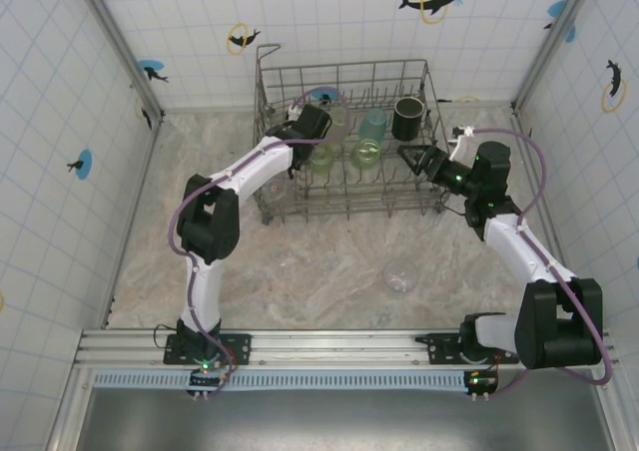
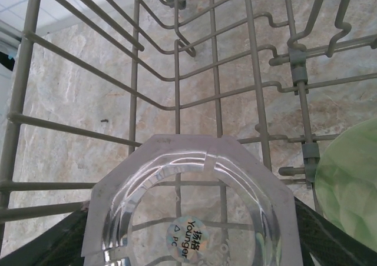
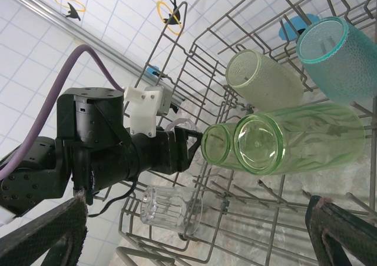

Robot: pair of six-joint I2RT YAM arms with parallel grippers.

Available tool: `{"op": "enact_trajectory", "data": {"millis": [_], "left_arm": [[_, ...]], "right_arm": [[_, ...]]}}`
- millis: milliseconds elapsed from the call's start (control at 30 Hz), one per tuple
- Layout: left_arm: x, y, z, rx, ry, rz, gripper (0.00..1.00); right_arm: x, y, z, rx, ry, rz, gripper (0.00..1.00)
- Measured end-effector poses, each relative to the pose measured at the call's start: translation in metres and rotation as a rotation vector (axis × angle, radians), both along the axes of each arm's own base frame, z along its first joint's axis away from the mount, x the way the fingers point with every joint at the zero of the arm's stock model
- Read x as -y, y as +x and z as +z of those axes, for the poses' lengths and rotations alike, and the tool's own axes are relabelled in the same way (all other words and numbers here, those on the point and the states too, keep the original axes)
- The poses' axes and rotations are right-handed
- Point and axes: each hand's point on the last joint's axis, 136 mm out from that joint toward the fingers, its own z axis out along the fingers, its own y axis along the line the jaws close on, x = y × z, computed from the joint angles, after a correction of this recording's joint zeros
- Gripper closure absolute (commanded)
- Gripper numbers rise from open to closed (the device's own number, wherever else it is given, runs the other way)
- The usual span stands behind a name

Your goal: Load the cups into the dish rack

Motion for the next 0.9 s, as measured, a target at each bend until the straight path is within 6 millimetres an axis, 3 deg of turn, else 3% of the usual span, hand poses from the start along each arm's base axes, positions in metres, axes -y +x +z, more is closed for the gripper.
{"op": "enact_trajectory", "data": {"millis": [367,533,700,900], "left_arm": [[-0.008,0.001,-0.001,0.032,0.028,0.038,0.06],[-0.007,0.001,0.008,0.046,0.002,0.034,0.03],[0.001,-0.001,0.035,0.094,-0.088,0.032,0.03],[0.013,-0.009,0.086,0.158,-0.241,-0.017,0.02]], "right_arm": [[0.001,0.001,0.000,-0.006,0.005,-0.006,0.02],[0.001,0.000,0.001,-0.004,0.005,-0.011,0.02],[0.002,-0.001,-0.002,-0.019,-0.005,-0.016,0.02],[0.006,-0.005,-0.005,-0.033,-0.034,-0.035,0.02]]}}
